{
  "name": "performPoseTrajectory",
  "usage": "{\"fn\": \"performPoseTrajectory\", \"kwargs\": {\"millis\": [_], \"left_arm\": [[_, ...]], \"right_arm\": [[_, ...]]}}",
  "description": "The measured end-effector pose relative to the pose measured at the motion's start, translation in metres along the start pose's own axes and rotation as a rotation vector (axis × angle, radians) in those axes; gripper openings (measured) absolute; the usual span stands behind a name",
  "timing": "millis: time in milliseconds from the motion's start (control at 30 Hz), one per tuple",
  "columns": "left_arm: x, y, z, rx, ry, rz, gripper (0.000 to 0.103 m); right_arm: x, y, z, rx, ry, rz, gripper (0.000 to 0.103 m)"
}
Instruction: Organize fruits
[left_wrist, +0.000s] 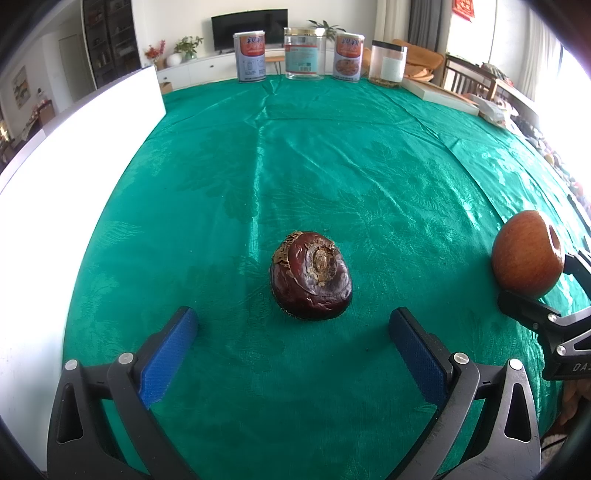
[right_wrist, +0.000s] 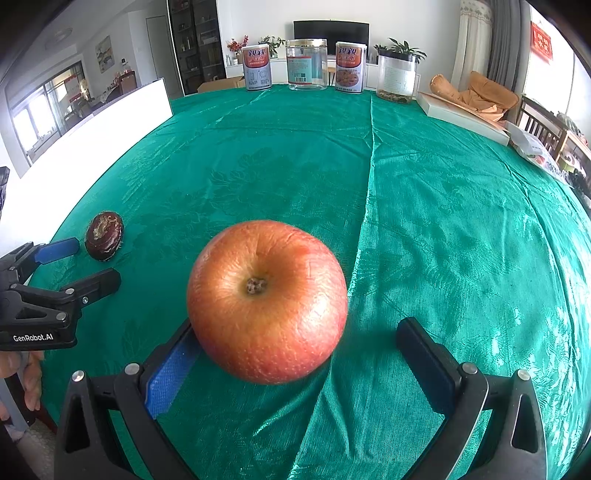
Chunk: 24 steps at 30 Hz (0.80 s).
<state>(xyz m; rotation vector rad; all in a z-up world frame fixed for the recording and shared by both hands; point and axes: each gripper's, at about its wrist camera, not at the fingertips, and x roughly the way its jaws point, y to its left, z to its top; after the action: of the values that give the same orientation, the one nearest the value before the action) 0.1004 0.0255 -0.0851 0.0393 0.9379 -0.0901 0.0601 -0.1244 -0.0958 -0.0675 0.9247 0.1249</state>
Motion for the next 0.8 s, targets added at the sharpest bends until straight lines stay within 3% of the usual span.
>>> {"fn": "performPoseTrajectory", "kwargs": {"millis": [433, 567, 700, 800], "left_arm": [[-0.001, 0.000, 0.000, 0.001, 0.002, -0.010, 0.103], [-0.005, 0.007, 0.000, 0.038, 0.021, -0.068, 0.102], [-0.010, 0.019, 0.007, -0.001, 0.073, -0.136, 0.101], [-0.014, 0.012, 0.019, 0.044, 0.064, -0.133, 0.101]], "right_arm": [[-0.001, -0.003, 0.000, 0.018, -0.012, 0.025, 0.103], [-0.002, -0.005, 0.000, 0.028, -0.019, 0.040, 0.103], [-0.013, -0.023, -0.002, 0.107, 0.004, 0.182, 0.103], [-0.012, -0.036, 0.008, 0.138, 0.113, 0.234, 0.103]]}}
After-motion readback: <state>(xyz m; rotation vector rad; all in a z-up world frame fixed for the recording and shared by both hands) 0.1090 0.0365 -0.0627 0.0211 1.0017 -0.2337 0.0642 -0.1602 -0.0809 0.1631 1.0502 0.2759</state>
